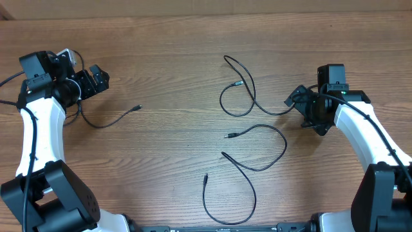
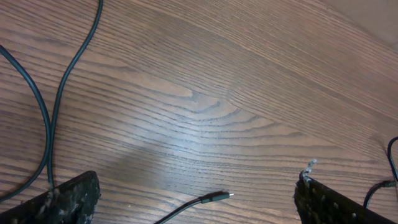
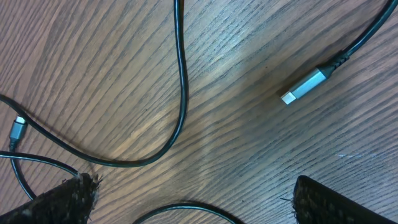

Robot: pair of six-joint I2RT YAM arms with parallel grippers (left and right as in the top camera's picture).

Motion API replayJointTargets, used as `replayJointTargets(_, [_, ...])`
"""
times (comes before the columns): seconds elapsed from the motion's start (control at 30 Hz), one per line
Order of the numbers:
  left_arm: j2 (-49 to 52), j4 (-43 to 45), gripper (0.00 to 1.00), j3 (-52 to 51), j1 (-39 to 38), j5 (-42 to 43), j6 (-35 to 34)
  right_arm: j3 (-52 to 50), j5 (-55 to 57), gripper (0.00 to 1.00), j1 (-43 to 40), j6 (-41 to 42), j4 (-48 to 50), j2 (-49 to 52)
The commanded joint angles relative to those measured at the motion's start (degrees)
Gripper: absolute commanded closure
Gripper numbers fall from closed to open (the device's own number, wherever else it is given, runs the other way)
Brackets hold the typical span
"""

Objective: Untangle cables

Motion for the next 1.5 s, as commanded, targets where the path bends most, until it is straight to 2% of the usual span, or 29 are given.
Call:
replayJointTargets(0.0, [0.37, 0.07, 0.0, 0.11, -0.13, 0.59, -0.76, -0.31, 0.81, 0.0, -0.07, 0.17, 0.33, 0.37])
replayJointTargets(0.17, [0.37, 0.09, 0.01, 0.11, -0.13, 0.42, -0.57, -0.31, 0.81, 0.0, -0.09, 0.17, 0.31, 0.37])
replayJointTargets(0.37, [0.37, 0.24, 0.0, 0.11, -0.13, -11.52, 1.36, -0.31, 0.81, 0.0, -0.07, 0.17, 0.33, 0.37])
replayJointTargets(0.5, [0.37, 0.28, 0.01, 0.11, -0.13, -12.0, 1.31, -0.31, 0.81, 0.0, -0.07, 0.17, 0.33, 0.37])
replayJointTargets(0.63, [0.37, 5.57, 0.01, 0.11, -0.13, -10.73, -2.1, -0.31, 0.81, 0.0, -0.07, 0.17, 0.31, 0.37])
replayJointTargets(0.77, [0.37, 8.35, 0.0, 0.11, -0.13, -10.91, -2.38, -0.31, 0.81, 0.0, -0.09, 0.17, 0.31, 0.37])
replayJointTargets(0.83, [0.37, 9.27, 0.0, 0.11, -0.2, -8.11, -7.34, -0.31, 0.81, 0.0, -0.07, 0.17, 0.31, 0.37])
replayJointTargets(1.0, [0.37, 6.14, 0.01, 0.11, -0.63, 9.01, -28.06, -0.31, 0.81, 0.0, -0.07, 0.17, 0.33, 0.37])
replayJointTargets(1.1, [0.37, 3.63, 0.01, 0.11, -0.98, 16.13, -35.87, -0.31, 0.81, 0.0, -0.07, 0.17, 0.33, 0.37])
replayJointTargets(1.17, [0.37, 2.75, 0.0, 0.11, -1.16, 17.2, -37.88, -0.31, 0.81, 0.0, -0.07, 0.17, 0.33, 0.37])
replayJointTargets(1.37, [0.37, 2.23, 0.01, 0.11, -1.25, 14.58, -37.4, -0.31, 0.81, 0.0, -0.07, 0.17, 0.33, 0.37])
replayJointTargets(1.47, [0.39, -6.16, 0.0, 0.11, -1.38, 14.29, -32.52, -0.31, 0.81, 0.0, -0.07, 0.17, 0.33, 0.37])
